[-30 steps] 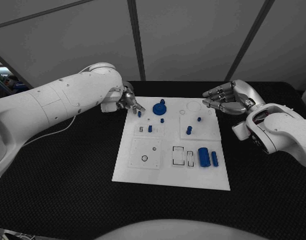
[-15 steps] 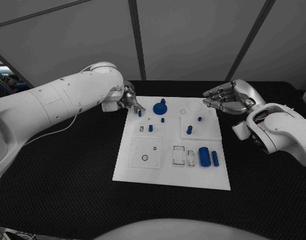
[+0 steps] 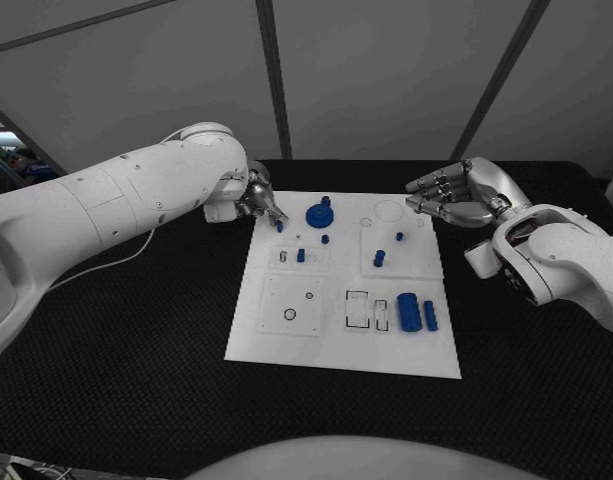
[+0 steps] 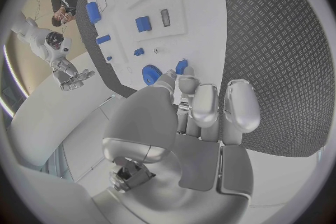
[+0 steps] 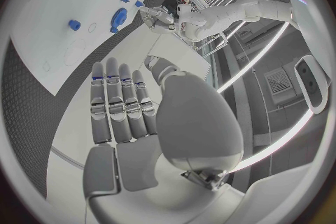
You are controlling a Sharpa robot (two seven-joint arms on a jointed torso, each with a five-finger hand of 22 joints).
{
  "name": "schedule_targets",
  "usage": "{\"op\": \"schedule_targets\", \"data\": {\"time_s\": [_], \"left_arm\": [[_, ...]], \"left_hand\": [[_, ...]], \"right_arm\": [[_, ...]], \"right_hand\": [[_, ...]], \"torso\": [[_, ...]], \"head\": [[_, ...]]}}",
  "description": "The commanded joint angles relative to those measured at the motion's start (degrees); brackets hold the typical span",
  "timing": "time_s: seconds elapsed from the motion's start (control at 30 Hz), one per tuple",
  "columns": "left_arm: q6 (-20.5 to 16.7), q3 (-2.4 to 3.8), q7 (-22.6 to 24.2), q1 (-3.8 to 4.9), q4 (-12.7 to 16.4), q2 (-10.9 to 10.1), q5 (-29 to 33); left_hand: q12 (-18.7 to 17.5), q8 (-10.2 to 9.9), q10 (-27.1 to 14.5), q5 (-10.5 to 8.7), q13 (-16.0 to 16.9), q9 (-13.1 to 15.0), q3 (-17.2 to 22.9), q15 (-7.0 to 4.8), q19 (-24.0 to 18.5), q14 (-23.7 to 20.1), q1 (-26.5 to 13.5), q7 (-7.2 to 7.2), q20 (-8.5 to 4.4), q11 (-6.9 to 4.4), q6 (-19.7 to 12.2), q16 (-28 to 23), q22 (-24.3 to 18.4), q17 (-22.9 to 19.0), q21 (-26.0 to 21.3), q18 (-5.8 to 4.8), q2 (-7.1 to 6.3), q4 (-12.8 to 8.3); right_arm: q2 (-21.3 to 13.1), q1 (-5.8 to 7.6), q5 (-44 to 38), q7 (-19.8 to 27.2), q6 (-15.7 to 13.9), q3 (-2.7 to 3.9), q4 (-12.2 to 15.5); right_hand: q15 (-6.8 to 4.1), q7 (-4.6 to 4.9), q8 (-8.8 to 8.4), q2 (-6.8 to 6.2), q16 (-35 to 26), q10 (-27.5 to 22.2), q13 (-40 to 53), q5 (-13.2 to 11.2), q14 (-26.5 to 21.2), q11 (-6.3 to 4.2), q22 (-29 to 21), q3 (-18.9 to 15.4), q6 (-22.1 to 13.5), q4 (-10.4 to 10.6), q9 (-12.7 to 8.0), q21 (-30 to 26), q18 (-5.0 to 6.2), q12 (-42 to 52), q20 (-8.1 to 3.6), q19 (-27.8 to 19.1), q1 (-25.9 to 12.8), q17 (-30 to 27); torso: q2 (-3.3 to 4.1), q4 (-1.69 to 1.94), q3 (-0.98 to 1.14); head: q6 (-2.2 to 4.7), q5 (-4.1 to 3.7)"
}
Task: Assemble the parts on the task board
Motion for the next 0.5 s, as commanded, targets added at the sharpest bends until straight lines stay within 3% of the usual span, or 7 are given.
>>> {"op": "schedule_targets", "data": {"time_s": [0.03,0.07,0.13,0.5], "left_arm": [[0.3,0.02,0.8,0.05,-0.1,0.2,1.0],[0.4,0.02,0.8,0.04,-0.1,0.2,1.1],[0.4,0.02,0.8,0.03,-0.2,0.2,1.1],[0.7,0.02,0.9,-0.04,-0.8,0.4,1.3]], "left_hand": [[-0.3,-0.4,-0.3,-4.86,-0.3,-0.6,0.8,-0.23,0.2,0.5,1.3,0.12,0.05,0.09,0.1,0.0,0.1,-0.1,0.0,-0.76,0.81,-0.6],[-0.4,-0.4,-0.3,-6.37,-0.4,-0.8,1.2,-0.2,0.2,0.5,1.5,0.12,0.06,0.1,0.1,0.0,0.1,-0.1,0.0,-0.77,0.99,-0.7],[-0.5,-0.5,-0.3,-7.1,-0.5,-1.0,1.6,-0.19,0.3,0.5,1.6,0.12,0.1,0.11,0.2,0.0,0.2,-0.1,0.0,-0.79,1.05,-0.8],[-0.5,-0.6,-0.3,-7.39,-0.7,-1.4,2.5,-0.18,0.3,0.5,2.1,0.11,0.11,0.1,0.1,0.0,0.2,-0.1,0.0,-0.78,1.39,-1.1]], "right_arm": [[0.1,0.07,0.1,0.3,0.4,0.03,0.1],[0.1,0.07,0.1,0.3,0.4,0.03,0.1],[0.1,0.07,0.1,0.3,0.4,0.03,0.1],[0.1,0.07,0.1,0.3,0.4,0.03,0.1]], "right_hand": [[0.02,0.07,-0.2,0.07,-0.1,-0.3,-0.1,0.4,-0.4,-0.07,-0.1,0.3,-0.3,-0.1,-0.1,-0.3,0.27,-0.1,0.49,0.0,-0.6,-0.1],[0.02,0.07,-0.2,0.07,-0.1,-0.3,-0.1,0.4,-0.4,-0.07,-0.1,0.3,-0.3,-0.1,-0.1,-0.3,0.27,-0.1,0.49,0.0,-0.6,-0.1],[0.02,0.07,-0.2,0.07,-0.1,-0.3,-0.1,0.4,-0.4,-0.07,-0.1,0.3,-0.3,-0.1,-0.1,-0.3,0.27,-0.1,0.49,0.0,-0.6,-0.1],[0.02,0.07,-0.2,0.07,-0.1,-0.3,-0.1,0.4,-0.4,-0.07,-0.1,0.3,-0.3,-0.1,-0.1,-0.3,0.27,-0.1,0.49,0.0,-0.6,-0.1]], "torso": [[-0.02,-0.01,0.0],[-0.02,-0.01,0.0],[-0.02,-0.01,0.0],[0.01,-0.02,0.0]], "head": [[-0.03,-0.03],[-0.03,-0.03],[-0.03,-0.03],[-0.18,-0.03]]}}
